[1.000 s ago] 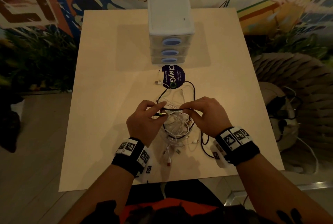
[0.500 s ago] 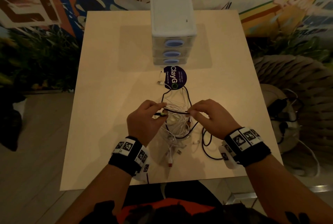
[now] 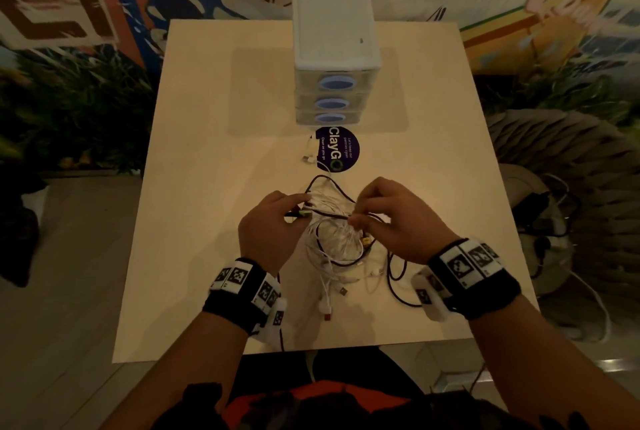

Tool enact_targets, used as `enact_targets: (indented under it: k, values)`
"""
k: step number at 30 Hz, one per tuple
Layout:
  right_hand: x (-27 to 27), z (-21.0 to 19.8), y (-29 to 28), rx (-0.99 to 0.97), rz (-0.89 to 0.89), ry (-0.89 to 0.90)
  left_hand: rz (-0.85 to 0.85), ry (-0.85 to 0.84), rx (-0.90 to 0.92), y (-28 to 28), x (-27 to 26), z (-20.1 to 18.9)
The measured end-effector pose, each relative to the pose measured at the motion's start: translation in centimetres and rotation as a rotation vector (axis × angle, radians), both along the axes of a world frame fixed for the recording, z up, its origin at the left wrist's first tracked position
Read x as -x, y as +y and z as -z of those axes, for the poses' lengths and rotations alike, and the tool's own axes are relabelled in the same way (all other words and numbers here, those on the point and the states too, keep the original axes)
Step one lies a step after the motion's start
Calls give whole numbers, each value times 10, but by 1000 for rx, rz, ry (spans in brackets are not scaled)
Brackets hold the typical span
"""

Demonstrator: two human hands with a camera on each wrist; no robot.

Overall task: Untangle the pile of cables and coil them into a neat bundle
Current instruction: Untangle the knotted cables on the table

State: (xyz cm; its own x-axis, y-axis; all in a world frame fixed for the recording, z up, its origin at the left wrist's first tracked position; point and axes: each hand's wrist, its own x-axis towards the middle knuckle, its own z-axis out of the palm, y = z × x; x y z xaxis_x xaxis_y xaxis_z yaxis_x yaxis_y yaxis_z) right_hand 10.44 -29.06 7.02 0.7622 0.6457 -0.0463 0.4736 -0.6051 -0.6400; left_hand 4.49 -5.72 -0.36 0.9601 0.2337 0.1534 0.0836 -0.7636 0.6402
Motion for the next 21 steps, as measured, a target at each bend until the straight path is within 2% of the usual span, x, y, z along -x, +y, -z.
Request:
enact_targets:
  k: [5, 10, 14, 19, 21]
  values:
    - [-6, 8, -17, 285, 119, 94, 51, -27, 29, -5, 1, -5]
    - [3, 0, 8, 184, 70, 41, 86, -41, 6, -9, -2, -12]
    - [5, -5, 31, 274, 19, 11, 92, -34, -29, -10, -2, -15]
    - [4, -6, 27, 164, 172, 79, 67, -24, -10, -5, 1, -15]
    - [4, -5, 24, 172, 202, 49, 32, -2, 40, -7, 2, -13]
